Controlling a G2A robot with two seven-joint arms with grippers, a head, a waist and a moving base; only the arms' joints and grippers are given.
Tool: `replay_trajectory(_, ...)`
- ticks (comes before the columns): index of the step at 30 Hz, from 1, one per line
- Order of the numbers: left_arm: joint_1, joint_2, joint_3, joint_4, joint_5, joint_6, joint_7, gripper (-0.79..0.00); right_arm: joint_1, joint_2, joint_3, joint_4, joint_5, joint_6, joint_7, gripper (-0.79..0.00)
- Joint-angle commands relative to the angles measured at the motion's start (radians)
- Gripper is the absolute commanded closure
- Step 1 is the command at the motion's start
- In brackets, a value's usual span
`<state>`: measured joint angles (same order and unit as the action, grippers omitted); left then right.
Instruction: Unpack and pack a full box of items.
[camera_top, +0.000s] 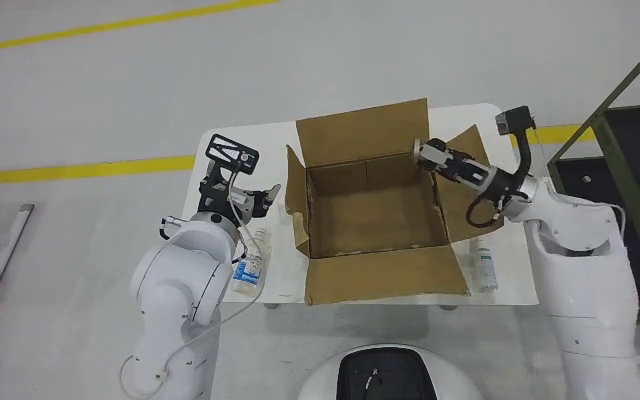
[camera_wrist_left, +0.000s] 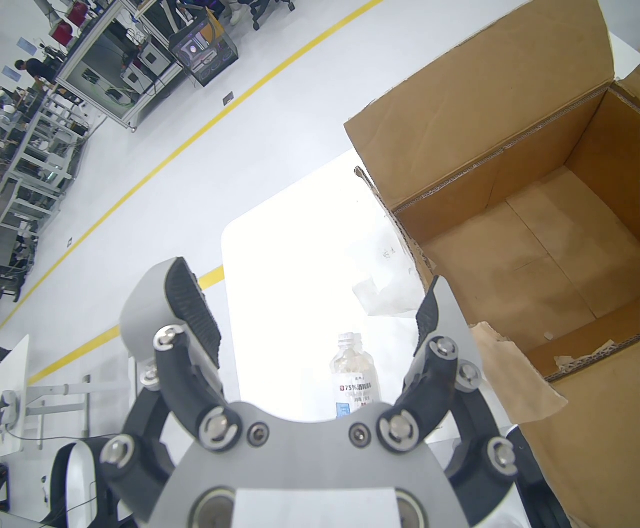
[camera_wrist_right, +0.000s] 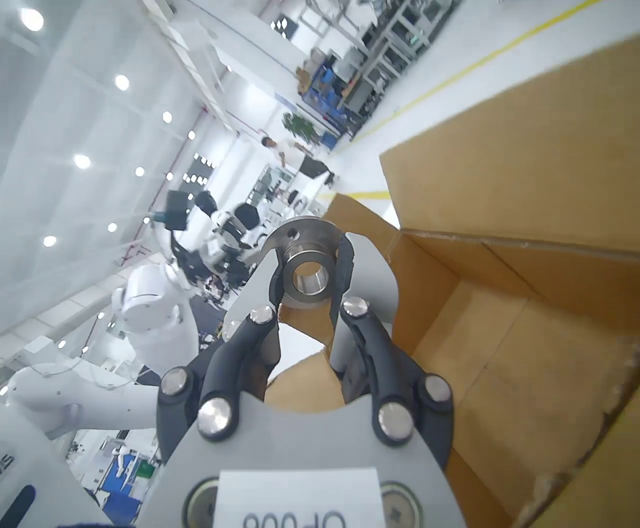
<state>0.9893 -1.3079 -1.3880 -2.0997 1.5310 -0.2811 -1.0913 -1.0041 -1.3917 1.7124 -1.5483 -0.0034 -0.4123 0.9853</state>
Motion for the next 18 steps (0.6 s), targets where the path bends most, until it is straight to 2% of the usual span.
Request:
replay_trajectory(1,0.0,0.0,0.0,0.0,0.0,0.0,0.0,-0.785,-0.025,0.012,0.071,-0.04,-0.003,0.007,-0.012,0.0)
replay_trajectory(5,0.0,0.0,0.0,0.0,0.0,0.0,0.0,-0.785,-0.093,0.037,0.209,-0.129,-0.119,0.053,-0.068,0.0)
replay_trajectory(10,0.0,0.0,0.0,0.0,0.0,0.0,0.0,-0.785,-0.209,0.062,0.323,-0.232,-0.394,0.207,-0.137,0.0)
replay_trajectory(13,0.0,0.0,0.0,0.0,0.0,0.0,0.0,-0.785,-0.26,0.071,0.324,-0.242,-0.545,0.295,-0.138,0.0)
replay_trajectory(18,0.0,0.0,0.0,0.0,0.0,0.0,0.0,-0.785,-0.292,0.081,0.246,-0.207,-0.775,0.396,-0.1,0.0)
